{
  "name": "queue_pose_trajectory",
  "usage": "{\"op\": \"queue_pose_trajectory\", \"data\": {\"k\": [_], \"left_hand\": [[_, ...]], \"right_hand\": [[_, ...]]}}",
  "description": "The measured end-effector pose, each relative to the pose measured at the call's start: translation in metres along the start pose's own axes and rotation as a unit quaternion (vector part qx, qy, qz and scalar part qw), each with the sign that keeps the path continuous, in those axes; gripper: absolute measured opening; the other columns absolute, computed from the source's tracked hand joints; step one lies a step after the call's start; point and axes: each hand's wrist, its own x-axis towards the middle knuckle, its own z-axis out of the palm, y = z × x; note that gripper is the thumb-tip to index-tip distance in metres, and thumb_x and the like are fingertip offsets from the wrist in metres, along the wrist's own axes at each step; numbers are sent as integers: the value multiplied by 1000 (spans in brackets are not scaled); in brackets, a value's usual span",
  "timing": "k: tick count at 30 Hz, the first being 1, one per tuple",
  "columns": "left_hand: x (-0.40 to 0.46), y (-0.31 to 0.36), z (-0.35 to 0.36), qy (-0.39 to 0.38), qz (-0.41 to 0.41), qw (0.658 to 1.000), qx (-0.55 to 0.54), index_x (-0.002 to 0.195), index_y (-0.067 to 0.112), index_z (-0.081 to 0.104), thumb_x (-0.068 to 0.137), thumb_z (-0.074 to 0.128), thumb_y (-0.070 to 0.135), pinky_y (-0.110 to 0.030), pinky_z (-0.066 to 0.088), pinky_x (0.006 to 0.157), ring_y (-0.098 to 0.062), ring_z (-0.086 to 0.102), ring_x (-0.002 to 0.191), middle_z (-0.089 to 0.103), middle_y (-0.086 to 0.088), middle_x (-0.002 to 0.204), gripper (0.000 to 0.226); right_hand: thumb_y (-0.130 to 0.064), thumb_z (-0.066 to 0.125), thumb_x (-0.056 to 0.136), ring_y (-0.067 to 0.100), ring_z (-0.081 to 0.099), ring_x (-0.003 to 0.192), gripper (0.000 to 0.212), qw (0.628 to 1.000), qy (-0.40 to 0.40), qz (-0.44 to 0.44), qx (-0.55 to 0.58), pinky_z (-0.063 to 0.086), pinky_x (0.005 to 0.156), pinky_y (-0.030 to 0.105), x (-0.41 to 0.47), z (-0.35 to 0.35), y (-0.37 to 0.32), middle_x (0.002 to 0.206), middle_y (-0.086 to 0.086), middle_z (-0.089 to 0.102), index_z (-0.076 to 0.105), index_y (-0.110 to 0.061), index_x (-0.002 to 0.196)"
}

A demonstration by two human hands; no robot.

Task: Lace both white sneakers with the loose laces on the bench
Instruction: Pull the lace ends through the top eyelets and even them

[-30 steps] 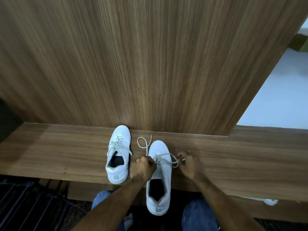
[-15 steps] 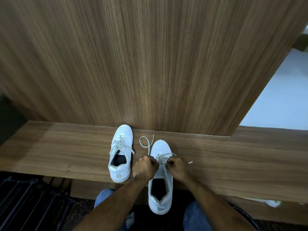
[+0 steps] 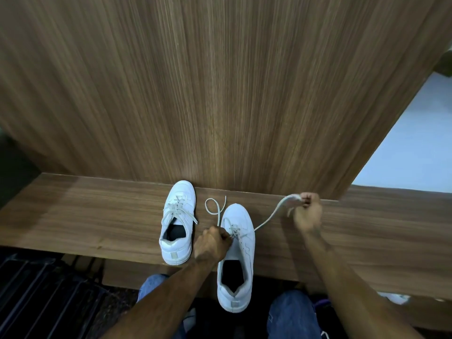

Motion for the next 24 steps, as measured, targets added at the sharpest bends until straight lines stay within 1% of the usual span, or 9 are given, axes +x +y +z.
{"op": "queue_pose_trajectory", "data": {"k": [3,6,9,13,16,18,21,23,24], "left_hand": [[2,-1,3,4,-1,1000,-8,102,28,72,85,61,44,-30,49,83,-30,64,104,69,-7,112,27],[2,-1,3,13,-4,1000,-8,102,28,73,85,62,44,-29,49,82,-30,64,106,69,-7,112,26],[3,-3,4,5,-8,1000,-15,101,30,73,84,62,45,-30,49,82,-30,64,104,69,-7,112,24],[5,-5,5,2,-25,999,-29,101,31,73,82,64,47,-30,49,84,-30,63,105,68,-7,113,26],[8,-7,6,6,-21,999,-30,100,29,73,82,65,47,-30,50,82,-29,64,103,70,-6,110,27],[9,-8,6,7,-20,999,-40,98,28,74,82,65,45,-30,52,81,-29,66,99,71,-5,106,24],[9,-8,8,5,-20,998,-58,92,28,74,81,66,42,-29,51,77,-27,66,94,72,-3,98,20],[10,-10,9,-2,-17,996,-88,86,26,75,80,66,41,-26,50,73,-24,67,89,72,-2,90,18],[11,-13,10,-11,-12,993,-114,82,24,74,81,66,41,-25,49,70,-22,67,86,72,-2,84,19]], "right_hand": [[-14,62,85,40,58,108,49,967,-130,-17,-220,46,87,43,-31,10,20,127,14,53,48,-15,131],[-22,59,86,31,58,109,46,910,-269,-116,-293,45,89,35,-64,27,28,128,6,52,52,-23,131],[-24,55,85,23,56,115,39,872,-370,-145,-285,46,96,34,-83,45,31,125,1,57,60,-24,124],[-25,49,81,25,63,96,14,881,-350,-133,-289,51,79,38,-84,54,29,100,0,67,60,-24,89],[-26,52,83,24,67,81,9,929,-303,-89,-193,52,74,36,-71,45,21,85,0,71,60,-27,79],[-10,56,88,23,66,75,19,966,-239,-28,-93,51,70,30,-57,32,12,84,4,71,64,-22,76],[2,55,83,26,64,81,25,994,-102,23,27,51,79,34,-31,10,11,81,8,70,64,-16,69],[-3,58,84,26,65,91,20,992,-116,34,-46,47,80,31,-27,2,18,86,3,69,64,-20,75],[-6,60,85,27,64,98,15,984,-143,32,-106,46,81,30,-30,1,23,95,3,69,66,-20,86]]}}
